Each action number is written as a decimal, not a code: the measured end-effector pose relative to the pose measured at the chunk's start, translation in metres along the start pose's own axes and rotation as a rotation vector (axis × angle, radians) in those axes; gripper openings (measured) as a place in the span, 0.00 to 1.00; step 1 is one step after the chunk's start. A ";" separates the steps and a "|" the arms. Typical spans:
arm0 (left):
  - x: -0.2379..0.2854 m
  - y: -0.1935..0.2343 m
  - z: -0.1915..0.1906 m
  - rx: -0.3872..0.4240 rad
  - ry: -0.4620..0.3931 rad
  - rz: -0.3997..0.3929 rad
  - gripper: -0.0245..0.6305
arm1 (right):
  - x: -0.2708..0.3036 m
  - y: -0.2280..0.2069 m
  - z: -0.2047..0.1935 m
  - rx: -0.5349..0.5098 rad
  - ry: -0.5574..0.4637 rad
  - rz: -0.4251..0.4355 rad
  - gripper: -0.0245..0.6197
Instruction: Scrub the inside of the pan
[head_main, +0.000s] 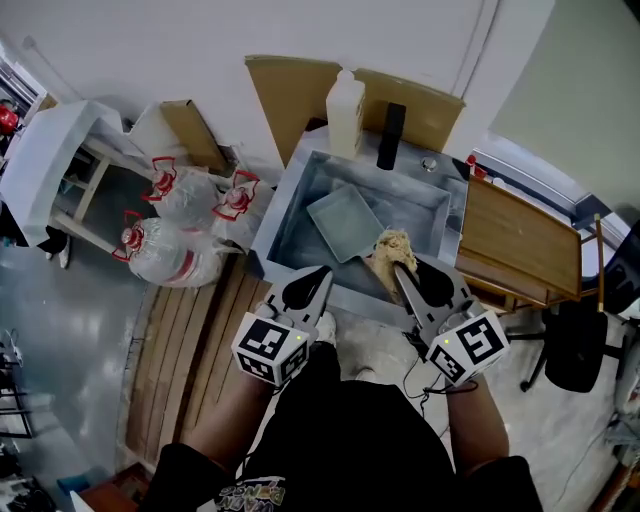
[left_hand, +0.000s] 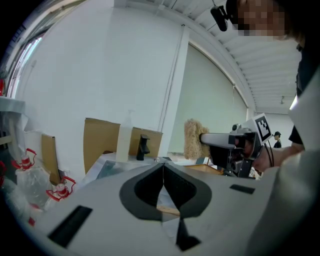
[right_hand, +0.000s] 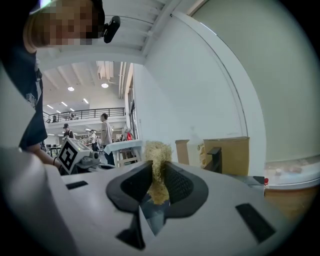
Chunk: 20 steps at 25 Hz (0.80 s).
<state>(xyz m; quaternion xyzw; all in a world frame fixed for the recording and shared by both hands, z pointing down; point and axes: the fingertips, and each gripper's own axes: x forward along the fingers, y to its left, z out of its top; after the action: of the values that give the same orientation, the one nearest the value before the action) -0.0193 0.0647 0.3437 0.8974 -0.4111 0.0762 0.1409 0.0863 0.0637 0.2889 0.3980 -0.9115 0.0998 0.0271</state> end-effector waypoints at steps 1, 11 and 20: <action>0.005 0.007 -0.001 -0.006 0.009 -0.003 0.05 | 0.008 -0.004 -0.001 0.004 0.006 -0.004 0.16; 0.059 0.071 -0.020 -0.052 0.106 -0.039 0.05 | 0.086 -0.037 -0.017 0.045 0.081 -0.035 0.16; 0.085 0.093 -0.041 -0.070 0.202 -0.133 0.05 | 0.139 -0.055 -0.037 0.083 0.141 -0.078 0.16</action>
<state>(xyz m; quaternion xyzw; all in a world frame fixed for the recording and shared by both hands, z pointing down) -0.0355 -0.0417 0.4219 0.9050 -0.3367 0.1424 0.2175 0.0308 -0.0659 0.3516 0.4260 -0.8863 0.1641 0.0785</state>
